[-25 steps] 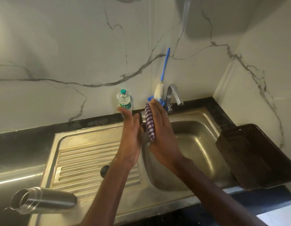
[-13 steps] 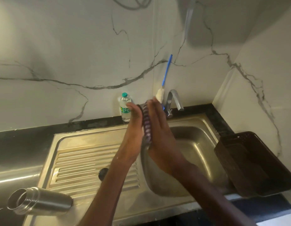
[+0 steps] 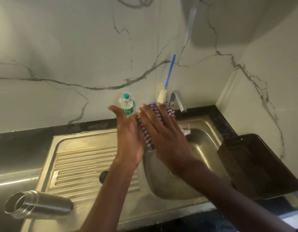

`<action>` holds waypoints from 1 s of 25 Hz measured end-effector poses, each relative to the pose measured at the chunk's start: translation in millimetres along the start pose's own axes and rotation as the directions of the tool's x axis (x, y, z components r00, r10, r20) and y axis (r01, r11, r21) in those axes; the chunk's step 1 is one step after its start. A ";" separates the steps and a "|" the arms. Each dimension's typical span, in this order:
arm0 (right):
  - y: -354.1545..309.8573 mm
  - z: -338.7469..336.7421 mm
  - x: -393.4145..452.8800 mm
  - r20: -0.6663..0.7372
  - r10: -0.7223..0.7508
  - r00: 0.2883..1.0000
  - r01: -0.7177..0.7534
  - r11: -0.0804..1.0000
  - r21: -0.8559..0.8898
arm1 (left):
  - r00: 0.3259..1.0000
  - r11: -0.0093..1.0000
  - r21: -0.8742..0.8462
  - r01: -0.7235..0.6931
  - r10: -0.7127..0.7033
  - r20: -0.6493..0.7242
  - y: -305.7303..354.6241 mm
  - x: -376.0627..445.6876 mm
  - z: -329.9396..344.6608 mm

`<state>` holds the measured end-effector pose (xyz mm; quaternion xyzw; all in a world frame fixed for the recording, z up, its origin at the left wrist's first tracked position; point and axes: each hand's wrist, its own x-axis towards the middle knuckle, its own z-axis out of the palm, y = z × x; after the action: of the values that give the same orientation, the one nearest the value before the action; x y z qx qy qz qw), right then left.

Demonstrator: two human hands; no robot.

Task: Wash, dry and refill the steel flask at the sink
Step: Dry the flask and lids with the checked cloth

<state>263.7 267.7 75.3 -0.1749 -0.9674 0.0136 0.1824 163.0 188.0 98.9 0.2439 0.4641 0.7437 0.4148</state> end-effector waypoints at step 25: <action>13.1 -28.5 7.9 0.671 0.107 0.734 -0.470 -0.633 0.615 | 0.944 0.560 0.764 -0.322 0.255 0.210 -20.4 2.1 -12.7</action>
<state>271.3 281.6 103.4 -0.2557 -0.3483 0.8949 0.1116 160.3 188.1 75.0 0.5015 0.6811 0.5107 0.1545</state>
